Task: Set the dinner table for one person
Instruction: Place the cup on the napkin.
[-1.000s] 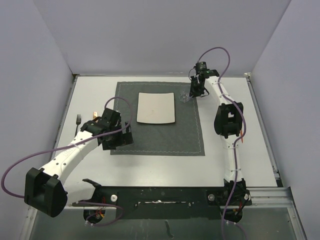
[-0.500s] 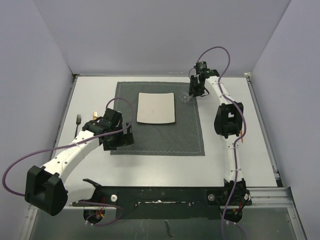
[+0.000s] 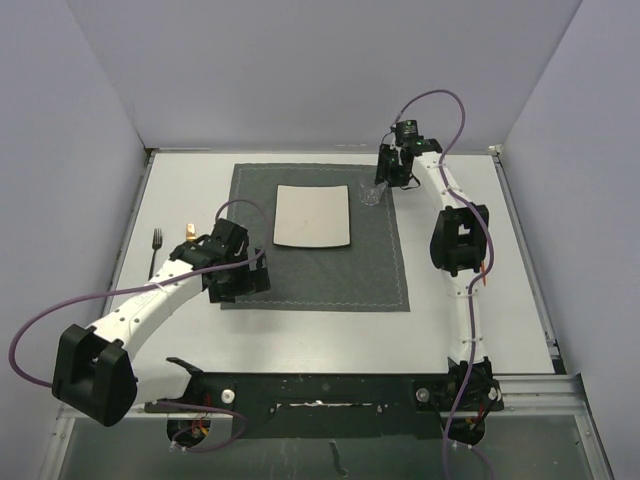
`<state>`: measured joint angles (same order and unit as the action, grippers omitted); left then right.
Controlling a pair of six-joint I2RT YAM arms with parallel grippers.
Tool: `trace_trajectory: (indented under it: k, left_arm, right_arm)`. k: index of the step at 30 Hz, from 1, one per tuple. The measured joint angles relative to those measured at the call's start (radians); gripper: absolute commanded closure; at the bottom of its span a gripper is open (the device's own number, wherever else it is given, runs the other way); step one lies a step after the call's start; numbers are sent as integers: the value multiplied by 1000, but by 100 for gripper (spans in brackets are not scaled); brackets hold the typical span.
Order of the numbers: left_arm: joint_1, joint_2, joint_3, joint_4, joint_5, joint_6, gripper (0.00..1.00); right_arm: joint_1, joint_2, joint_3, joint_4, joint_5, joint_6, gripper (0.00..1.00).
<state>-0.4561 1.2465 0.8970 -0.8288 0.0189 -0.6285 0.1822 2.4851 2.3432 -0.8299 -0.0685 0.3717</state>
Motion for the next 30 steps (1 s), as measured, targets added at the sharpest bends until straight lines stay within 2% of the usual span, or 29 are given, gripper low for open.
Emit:
trace_trajectory:
  k: [6, 15, 25, 30]
  left_arm:
    - [-3, 5, -16, 14, 3, -5, 2]
    - [-19, 9, -38, 31, 16, -8, 2]
    - [-35, 5, -40, 41, 15, -16, 2]
    - [-49, -14, -40, 42, 15, -19, 2]
  right_arm:
    - [-5, -6, -23, 76, -31, 0, 53]
    - [-19, -146, -277, 229, -61, 0, 49]
    - [-32, -305, -330, 337, -67, -2, 45]
    - [-36, -381, -364, 322, -45, -13, 40]
